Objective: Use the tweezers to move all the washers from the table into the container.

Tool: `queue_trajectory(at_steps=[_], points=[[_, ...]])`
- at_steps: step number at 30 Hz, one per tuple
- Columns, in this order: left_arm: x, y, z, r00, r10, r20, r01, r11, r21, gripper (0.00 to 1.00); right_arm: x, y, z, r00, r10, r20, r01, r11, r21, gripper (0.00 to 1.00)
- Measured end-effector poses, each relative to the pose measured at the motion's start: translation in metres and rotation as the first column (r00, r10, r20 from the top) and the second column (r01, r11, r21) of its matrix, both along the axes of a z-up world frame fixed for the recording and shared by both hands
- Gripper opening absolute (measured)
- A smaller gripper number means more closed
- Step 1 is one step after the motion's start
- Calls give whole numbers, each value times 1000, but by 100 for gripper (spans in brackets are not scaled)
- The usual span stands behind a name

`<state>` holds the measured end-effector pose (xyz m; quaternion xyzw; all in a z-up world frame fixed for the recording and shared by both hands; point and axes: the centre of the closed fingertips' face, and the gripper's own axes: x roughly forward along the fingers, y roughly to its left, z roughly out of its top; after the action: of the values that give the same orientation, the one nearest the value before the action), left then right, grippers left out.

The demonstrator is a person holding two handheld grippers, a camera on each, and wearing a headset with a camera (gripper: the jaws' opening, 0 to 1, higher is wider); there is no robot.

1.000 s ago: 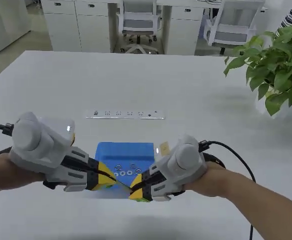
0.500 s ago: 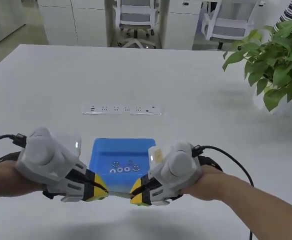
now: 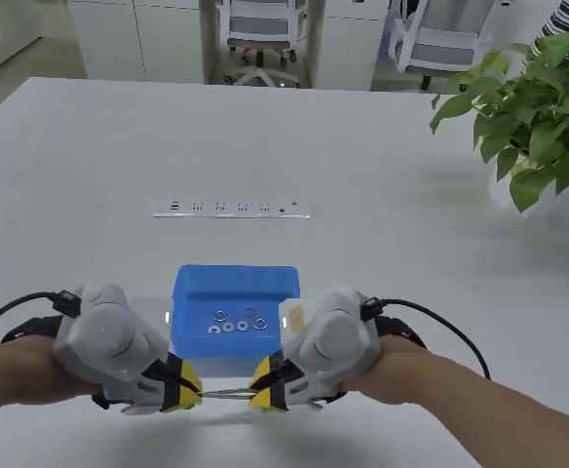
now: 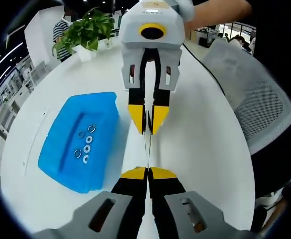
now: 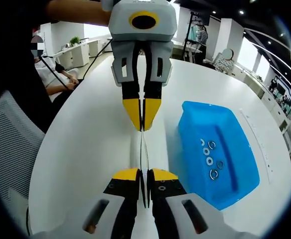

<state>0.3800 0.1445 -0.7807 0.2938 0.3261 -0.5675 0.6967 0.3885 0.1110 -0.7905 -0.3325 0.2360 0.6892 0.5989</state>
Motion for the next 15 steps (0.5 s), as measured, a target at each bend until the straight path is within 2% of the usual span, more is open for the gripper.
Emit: queue_trajectory(at_steps=[7,15], points=[[-9,-1,-9,1000,-6,-23,6,1000,12,5,-7,-1,-6,1000,4,-10,-4,1000,-12,10],[-14,3,-12,999,-7,-40,8,1000,25,5,-15,2,-8,1000,8,-17,-8,1000,-6,10]])
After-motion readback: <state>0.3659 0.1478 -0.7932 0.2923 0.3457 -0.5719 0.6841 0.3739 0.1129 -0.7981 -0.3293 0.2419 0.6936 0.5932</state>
